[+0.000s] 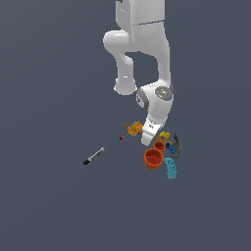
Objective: Pick up a designated object from a clutter of objects.
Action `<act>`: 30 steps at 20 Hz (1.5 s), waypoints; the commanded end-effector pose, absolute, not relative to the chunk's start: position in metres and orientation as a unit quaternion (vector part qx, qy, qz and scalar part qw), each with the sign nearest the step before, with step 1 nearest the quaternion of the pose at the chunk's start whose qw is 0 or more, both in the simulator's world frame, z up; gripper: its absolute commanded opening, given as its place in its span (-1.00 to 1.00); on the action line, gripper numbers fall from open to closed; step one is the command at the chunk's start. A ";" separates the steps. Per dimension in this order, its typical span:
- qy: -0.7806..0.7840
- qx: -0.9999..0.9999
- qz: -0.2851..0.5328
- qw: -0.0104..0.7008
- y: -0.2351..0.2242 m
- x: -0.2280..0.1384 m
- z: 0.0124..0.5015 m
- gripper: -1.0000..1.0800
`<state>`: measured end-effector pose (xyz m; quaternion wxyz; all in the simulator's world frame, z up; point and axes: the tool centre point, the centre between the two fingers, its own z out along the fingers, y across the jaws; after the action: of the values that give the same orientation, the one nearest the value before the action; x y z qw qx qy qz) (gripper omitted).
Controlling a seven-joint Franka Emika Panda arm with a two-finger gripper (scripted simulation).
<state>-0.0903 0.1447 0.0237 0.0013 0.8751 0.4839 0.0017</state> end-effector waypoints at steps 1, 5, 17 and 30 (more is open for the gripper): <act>0.484 0.875 0.003 0.002 0.146 -0.089 0.029 -1.00; 0.485 0.875 0.003 0.002 0.147 -0.085 0.043 -1.00; 0.486 0.874 0.002 0.000 0.154 -0.064 0.129 -1.00; 0.487 0.874 0.001 -0.001 0.164 -0.033 0.250 -1.00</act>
<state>-0.0375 0.1628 0.2341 -0.0016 0.8736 0.4866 0.0002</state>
